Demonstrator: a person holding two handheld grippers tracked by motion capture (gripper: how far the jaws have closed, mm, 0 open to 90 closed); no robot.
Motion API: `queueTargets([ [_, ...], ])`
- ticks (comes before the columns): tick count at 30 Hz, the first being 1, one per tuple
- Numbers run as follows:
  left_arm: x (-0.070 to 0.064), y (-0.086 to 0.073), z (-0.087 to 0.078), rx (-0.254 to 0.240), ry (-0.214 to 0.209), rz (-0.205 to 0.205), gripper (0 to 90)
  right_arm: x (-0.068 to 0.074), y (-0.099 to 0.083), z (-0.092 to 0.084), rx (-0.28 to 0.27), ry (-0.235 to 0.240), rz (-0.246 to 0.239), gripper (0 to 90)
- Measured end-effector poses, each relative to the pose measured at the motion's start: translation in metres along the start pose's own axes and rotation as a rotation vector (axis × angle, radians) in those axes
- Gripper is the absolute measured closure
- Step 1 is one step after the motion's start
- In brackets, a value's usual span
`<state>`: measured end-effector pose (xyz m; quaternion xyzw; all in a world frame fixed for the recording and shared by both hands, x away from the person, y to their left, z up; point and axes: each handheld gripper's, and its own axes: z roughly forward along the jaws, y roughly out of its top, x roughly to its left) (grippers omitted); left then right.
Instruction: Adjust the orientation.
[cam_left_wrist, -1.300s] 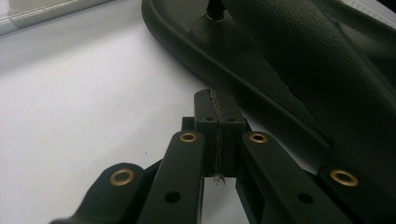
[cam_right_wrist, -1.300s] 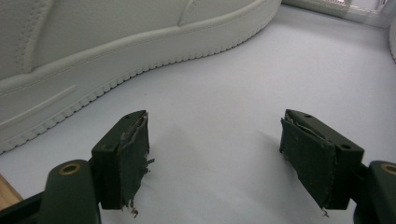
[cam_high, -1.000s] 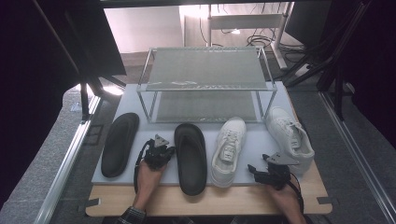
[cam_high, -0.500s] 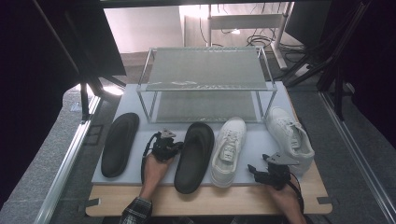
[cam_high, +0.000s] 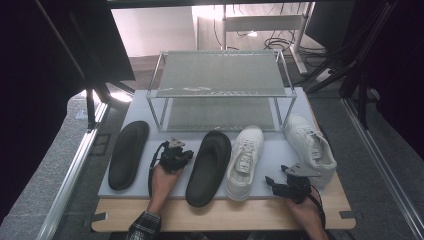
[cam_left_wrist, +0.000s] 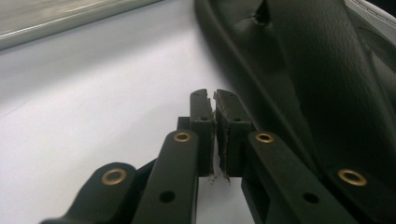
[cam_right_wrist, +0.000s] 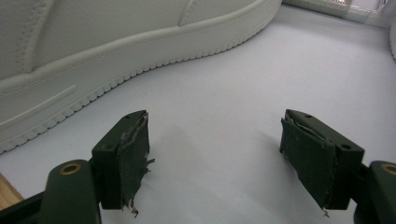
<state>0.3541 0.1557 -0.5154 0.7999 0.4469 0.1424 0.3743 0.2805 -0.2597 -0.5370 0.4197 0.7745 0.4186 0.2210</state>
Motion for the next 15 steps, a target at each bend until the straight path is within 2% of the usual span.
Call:
queueTargets([
  [2, 0.002, -0.002, -0.005, -0.004, 0.002, -0.007, 84.3, 0.000, 0.000, 0.000, 0.000, 0.000, 0.000, 24.2],
  [5, 0.008, -0.008, -0.020, -0.021, 0.018, -0.024, 84.6, 0.000, 0.000, 0.000, 0.000, 0.000, -0.001, 24.2],
  [6, 0.011, -0.012, -0.030, -0.032, 0.028, -0.030, 84.8, 0.000, 0.000, 0.000, 0.000, -0.001, -0.001, 24.1],
  [10, 0.015, -0.018, -0.042, -0.043, 0.045, -0.039, 84.7, 0.000, 0.000, 0.000, 0.000, -0.001, -0.001, 24.1],
  [15, 0.025, -0.030, -0.066, -0.054, 0.092, -0.050, 83.5, 0.000, 0.000, 0.000, 0.000, -0.001, -0.001, 24.1],
])
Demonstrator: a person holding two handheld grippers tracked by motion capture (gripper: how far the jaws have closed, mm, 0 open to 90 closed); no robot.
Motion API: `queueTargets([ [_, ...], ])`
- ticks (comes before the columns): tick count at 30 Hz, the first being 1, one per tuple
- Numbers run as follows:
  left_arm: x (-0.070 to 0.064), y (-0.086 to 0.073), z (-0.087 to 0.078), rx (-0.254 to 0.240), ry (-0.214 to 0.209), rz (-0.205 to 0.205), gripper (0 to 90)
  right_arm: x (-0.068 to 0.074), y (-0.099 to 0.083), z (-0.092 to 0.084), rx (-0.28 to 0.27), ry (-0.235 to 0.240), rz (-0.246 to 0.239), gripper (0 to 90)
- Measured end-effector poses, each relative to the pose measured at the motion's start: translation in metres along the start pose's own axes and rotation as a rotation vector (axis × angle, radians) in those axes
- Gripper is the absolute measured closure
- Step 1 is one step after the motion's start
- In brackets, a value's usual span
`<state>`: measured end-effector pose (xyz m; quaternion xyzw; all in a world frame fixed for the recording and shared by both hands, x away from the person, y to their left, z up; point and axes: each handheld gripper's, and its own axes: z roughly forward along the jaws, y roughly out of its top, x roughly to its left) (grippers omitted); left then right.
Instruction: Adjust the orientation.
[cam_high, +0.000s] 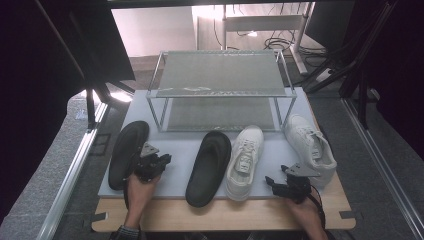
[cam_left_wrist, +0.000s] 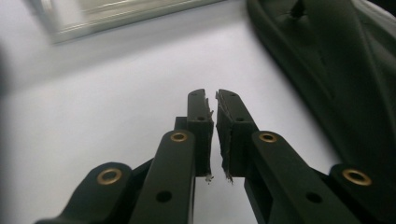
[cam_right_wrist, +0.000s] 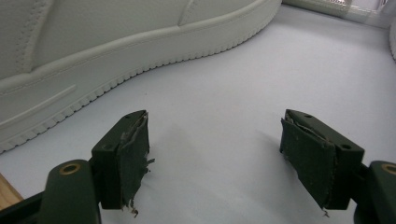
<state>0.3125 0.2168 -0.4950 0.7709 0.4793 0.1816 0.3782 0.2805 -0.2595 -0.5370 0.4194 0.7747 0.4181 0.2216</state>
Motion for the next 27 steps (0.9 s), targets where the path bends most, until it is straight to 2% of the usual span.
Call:
queueTargets([
  [2, 0.003, -0.002, -0.005, -0.005, 0.010, -0.005, 83.4, 0.000, 0.000, 0.000, 0.000, 0.000, 0.000, 24.1],
  [5, 0.011, -0.007, -0.015, -0.010, 0.050, -0.008, 81.7, 0.000, 0.000, 0.000, 0.000, 0.000, 0.000, 24.1],
  [6, 0.016, -0.010, -0.021, -0.015, 0.067, -0.020, 81.4, 0.000, 0.000, 0.000, 0.000, 0.000, 0.000, 24.1],
  [7, 0.016, -0.010, -0.021, -0.015, 0.067, -0.020, 81.3, 0.000, 0.000, 0.000, 0.000, 0.000, 0.000, 24.1],
  [8, 0.023, -0.013, -0.028, -0.019, 0.088, -0.031, 81.2, 0.000, 0.000, 0.000, 0.000, 0.000, 0.000, 24.1],
  [9, 0.023, -0.013, -0.028, -0.019, 0.088, -0.031, 81.2, 0.000, 0.000, 0.000, 0.000, 0.000, 0.000, 24.1],
  [11, 0.034, -0.017, -0.038, -0.029, 0.110, -0.055, 81.2, 0.000, 0.000, 0.000, 0.000, 0.000, 0.000, 24.1],
  [12, 0.034, -0.017, -0.038, -0.029, 0.110, -0.055, 81.3, 0.000, 0.000, 0.000, 0.000, 0.000, 0.000, 24.1],
  [14, 0.043, -0.019, -0.046, -0.037, 0.133, -0.072, 81.2, 0.000, 0.000, 0.000, 0.000, -0.001, 0.000, 24.1],
  [18, 0.051, -0.021, -0.053, -0.043, 0.157, -0.086, 80.8, 0.000, 0.000, 0.000, 0.000, -0.001, 0.000, 24.1],
  [27, 0.061, -0.024, -0.056, -0.046, 0.188, -0.111, 77.3, 0.000, 0.000, 0.000, 0.000, -0.001, 0.000, 24.1],
])
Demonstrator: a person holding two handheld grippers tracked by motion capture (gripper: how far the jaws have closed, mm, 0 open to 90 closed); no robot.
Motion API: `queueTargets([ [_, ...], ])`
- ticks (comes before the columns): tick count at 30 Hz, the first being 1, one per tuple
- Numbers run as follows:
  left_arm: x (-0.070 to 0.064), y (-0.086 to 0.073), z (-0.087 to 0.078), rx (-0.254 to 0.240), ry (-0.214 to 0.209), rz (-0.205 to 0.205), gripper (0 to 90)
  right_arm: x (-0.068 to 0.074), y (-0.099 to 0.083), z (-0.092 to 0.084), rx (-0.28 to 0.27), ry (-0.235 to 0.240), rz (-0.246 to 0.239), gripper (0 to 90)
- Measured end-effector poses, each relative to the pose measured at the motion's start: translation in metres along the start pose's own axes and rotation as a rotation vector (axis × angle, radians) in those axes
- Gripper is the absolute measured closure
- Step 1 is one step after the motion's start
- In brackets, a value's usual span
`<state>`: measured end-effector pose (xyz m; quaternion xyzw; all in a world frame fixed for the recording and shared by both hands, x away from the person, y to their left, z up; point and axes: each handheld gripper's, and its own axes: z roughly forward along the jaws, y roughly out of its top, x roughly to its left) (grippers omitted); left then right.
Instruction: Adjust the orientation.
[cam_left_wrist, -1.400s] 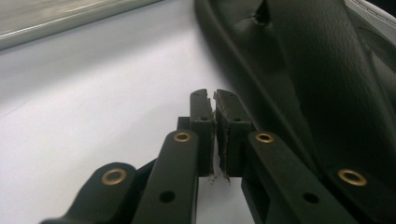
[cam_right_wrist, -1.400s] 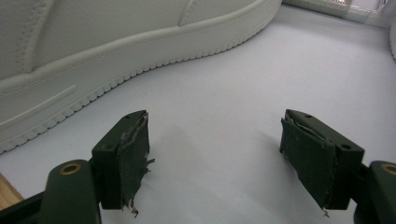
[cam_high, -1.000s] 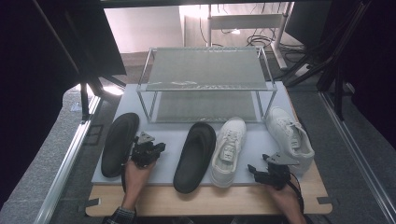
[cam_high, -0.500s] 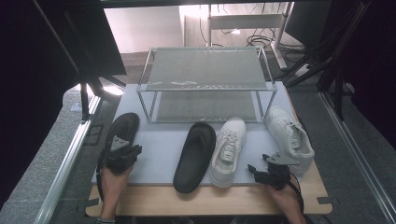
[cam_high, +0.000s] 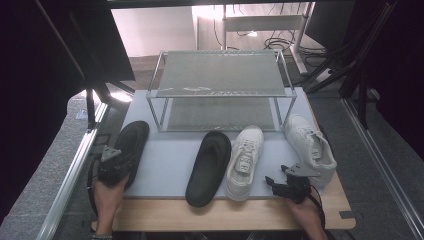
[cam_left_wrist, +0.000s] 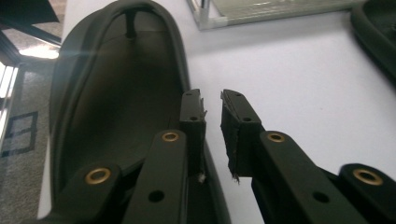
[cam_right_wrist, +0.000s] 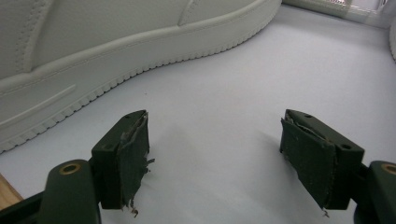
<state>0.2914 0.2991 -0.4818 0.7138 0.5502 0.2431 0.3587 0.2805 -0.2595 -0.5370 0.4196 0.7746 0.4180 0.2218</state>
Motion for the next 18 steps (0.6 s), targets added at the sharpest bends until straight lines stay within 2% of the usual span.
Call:
queueTargets([
  [14, 0.006, 0.002, 0.018, 0.021, 0.016, -0.031, 74.4, 0.000, 0.000, 0.000, 0.000, 0.000, 0.000, 24.1],
  [18, 0.007, 0.004, 0.024, 0.041, 0.027, -0.042, 73.3, 0.000, 0.000, 0.000, 0.000, 0.000, 0.000, 24.1],
])
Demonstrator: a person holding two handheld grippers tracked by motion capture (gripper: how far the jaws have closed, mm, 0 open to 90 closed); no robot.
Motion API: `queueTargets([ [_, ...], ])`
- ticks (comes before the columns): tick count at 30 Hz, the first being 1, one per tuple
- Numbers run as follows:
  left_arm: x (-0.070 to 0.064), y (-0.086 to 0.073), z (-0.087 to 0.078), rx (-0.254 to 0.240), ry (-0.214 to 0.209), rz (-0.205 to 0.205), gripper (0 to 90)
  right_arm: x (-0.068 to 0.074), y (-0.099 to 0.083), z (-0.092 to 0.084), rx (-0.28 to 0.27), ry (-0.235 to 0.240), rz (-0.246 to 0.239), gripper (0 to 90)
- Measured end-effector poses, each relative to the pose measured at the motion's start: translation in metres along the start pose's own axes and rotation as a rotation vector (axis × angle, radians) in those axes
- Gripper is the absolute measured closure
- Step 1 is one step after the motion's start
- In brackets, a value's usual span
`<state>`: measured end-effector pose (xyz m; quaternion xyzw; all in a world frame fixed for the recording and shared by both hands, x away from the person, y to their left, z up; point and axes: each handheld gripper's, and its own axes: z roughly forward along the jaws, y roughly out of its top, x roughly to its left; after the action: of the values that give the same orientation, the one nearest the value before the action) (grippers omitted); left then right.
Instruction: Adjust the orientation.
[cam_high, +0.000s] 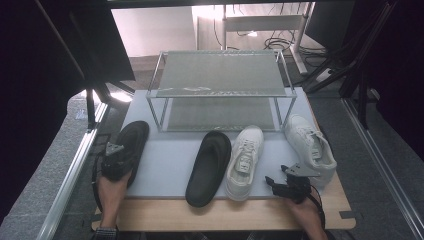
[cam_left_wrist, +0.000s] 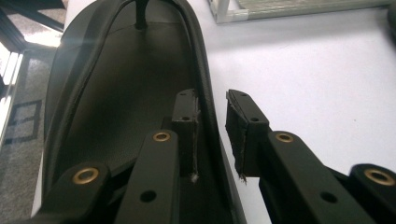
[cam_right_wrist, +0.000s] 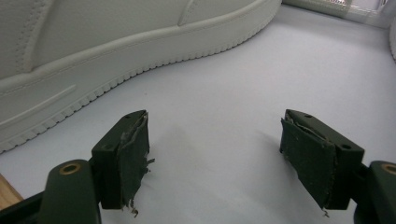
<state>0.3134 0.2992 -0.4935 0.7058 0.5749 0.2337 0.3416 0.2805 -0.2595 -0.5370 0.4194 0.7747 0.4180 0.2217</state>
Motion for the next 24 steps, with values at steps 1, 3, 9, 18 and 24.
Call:
queueTargets([
  [1, 0.000, 0.000, 0.000, 0.000, 0.000, 0.000, 73.0, 0.000, 0.000, 0.000, 0.000, 0.000, 0.000, 24.1],
  [3, 0.000, 0.001, 0.002, 0.014, 0.001, -0.004, 72.8, 0.000, 0.000, 0.000, 0.000, 0.000, 0.000, 24.1],
  [9, 0.001, 0.003, 0.010, 0.046, 0.012, -0.011, 73.6, 0.000, 0.000, 0.000, 0.000, 0.000, 0.000, 24.1],
  [18, -0.001, 0.006, 0.010, 0.061, 0.010, -0.003, 80.7, 0.000, 0.000, 0.000, 0.000, 0.000, 0.000, 24.1],
  [24, 0.000, 0.005, 0.008, 0.050, 0.012, -0.001, 82.9, 0.000, 0.000, 0.000, 0.000, 0.000, 0.000, 24.1],
])
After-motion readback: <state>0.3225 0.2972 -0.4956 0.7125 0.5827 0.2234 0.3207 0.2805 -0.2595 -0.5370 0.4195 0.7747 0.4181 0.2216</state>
